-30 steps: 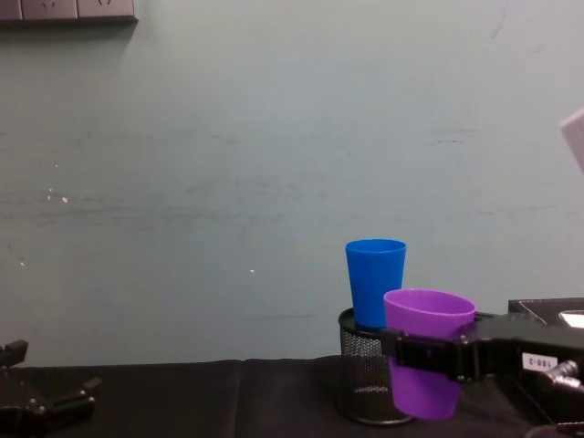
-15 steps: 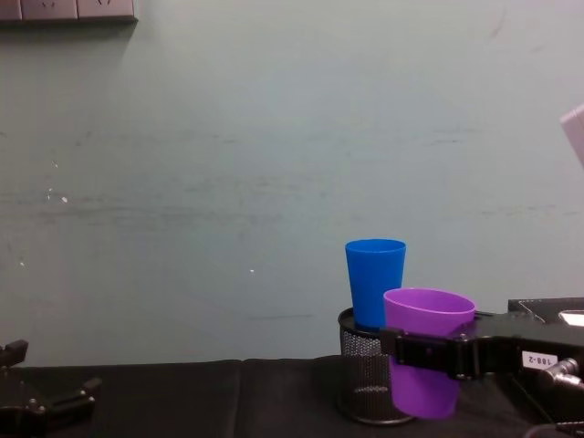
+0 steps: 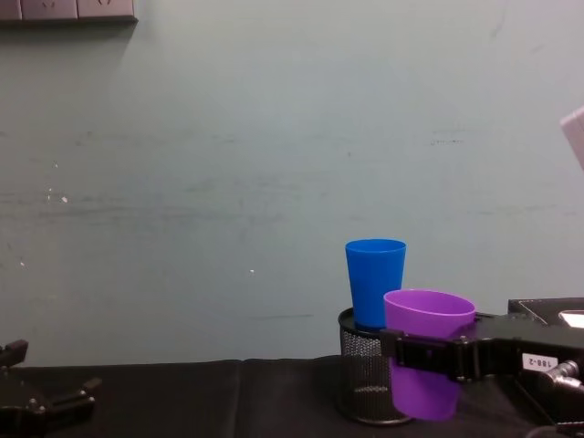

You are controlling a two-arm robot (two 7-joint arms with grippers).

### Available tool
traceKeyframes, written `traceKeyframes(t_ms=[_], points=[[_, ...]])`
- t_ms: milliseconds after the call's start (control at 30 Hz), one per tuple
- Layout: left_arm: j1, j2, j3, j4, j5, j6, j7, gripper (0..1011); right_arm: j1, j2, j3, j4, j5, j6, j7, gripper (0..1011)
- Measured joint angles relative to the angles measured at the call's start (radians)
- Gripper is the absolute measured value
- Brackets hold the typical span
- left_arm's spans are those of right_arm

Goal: Pick up one cup with a gripper and tap it against the other cup.

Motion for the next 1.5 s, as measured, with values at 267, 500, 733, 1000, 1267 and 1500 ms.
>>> traceKeyframes(t_ms=[267,500,733,1000,1267,1500], points=[[0.000,0.000,0.000,0.000,0.000,0.000,0.000,1000,0.000,0.000,-0.001,0.001,0.000,-0.001,0.000,720],[0.000,0.000,0.000,0.000,0.000,0.000,0.000,1000,0.000,0.000,-0.001,0.001,-0.001,-0.002,0.000,720],[0.000,0.000,0.000,0.000,0.000,0.000,0.000,1000,0.000,0.000,-0.001,0.001,-0.001,-0.002,0.000,720],[0.000,0.000,0.000,0.000,0.000,0.000,0.000,1000,0.000,0.000,-0.001,0.001,-0.001,-0.002,0.000,720],[0.000,0.000,0.000,0.000,0.000,0.000,0.000,1000,0.000,0.000,-0.001,0.001,-0.001,-0.002,0.000,719],[0.000,0.000,0.000,0.000,0.000,0.000,0.000,1000,0.000,0.000,-0.001,0.001,-0.001,-0.002,0.000,720]])
